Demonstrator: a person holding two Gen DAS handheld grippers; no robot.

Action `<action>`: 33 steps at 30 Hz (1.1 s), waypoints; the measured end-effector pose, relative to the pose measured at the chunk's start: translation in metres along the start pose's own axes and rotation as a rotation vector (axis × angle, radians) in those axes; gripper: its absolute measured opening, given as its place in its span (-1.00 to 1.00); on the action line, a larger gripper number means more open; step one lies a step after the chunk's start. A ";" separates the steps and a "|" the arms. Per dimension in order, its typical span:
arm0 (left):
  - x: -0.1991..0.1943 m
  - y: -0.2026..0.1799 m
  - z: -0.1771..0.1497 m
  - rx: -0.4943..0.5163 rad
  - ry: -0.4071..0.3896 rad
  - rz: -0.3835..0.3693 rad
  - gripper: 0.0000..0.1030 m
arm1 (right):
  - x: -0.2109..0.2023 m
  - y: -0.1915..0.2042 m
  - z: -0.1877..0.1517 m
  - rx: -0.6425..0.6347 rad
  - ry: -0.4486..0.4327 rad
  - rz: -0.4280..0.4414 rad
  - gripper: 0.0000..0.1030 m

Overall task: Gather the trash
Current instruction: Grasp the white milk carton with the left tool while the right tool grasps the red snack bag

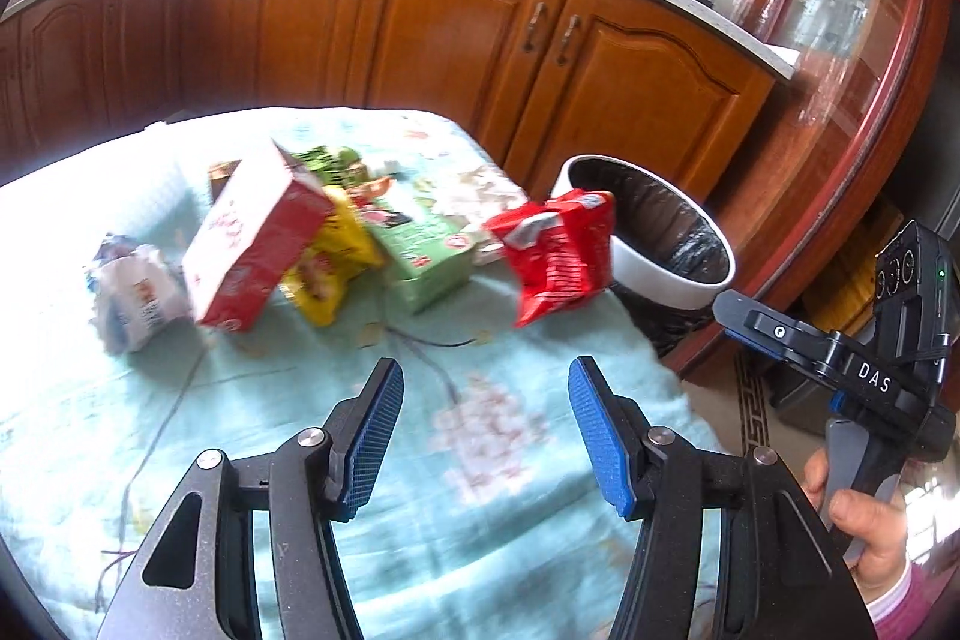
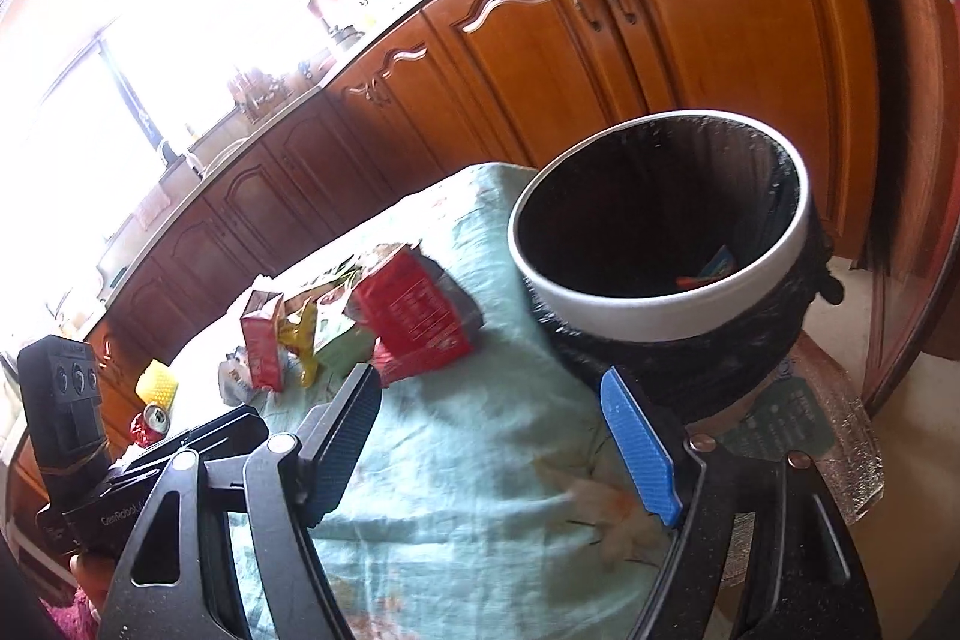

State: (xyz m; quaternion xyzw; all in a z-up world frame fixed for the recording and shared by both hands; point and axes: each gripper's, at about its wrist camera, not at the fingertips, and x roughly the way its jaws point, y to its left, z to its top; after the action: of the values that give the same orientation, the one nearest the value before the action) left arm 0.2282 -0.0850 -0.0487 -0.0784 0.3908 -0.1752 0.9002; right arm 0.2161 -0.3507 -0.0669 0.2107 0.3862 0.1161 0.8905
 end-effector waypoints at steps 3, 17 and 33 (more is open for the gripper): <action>-0.010 0.016 -0.003 -0.005 -0.008 0.020 0.11 | 0.008 0.013 -0.004 -0.025 0.013 0.008 0.51; -0.020 0.068 0.034 0.203 -0.009 0.136 0.57 | 0.044 0.057 0.005 -0.173 0.042 -0.006 0.51; 0.046 0.075 0.071 0.381 0.094 0.103 0.20 | 0.080 0.058 0.018 -0.202 0.077 -0.045 -0.09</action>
State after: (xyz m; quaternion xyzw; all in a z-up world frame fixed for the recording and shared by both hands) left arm 0.3285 -0.0324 -0.0521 0.1219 0.3956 -0.2032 0.8873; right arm 0.2805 -0.2752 -0.0797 0.1065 0.4112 0.1422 0.8941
